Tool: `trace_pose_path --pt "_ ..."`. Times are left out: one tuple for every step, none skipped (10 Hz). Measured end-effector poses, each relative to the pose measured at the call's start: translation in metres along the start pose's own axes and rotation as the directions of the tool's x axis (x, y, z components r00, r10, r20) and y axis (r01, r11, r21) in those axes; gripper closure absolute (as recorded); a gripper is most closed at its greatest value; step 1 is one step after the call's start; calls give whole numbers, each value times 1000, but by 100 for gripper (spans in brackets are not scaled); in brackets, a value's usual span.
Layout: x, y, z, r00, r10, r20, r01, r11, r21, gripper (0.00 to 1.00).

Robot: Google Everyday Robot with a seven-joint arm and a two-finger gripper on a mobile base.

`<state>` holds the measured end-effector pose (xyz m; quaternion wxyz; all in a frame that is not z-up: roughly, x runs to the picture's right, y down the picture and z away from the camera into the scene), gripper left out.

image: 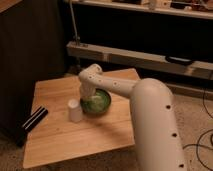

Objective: Push the ceramic bowl across the table

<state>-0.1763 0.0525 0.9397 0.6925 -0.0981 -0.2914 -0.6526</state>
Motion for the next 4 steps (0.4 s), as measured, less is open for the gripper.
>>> trace_pose_path --pt "0 -14 2 1000 -14 6 14 1000 23 100" --pt "2 -30 -1 999 -34 6 34 998 61 100" --pt "2 -38 -5 999 -52 6 51 995 81 99" --pt "0 -47 -8 996 -83 16 81 990 114 98"
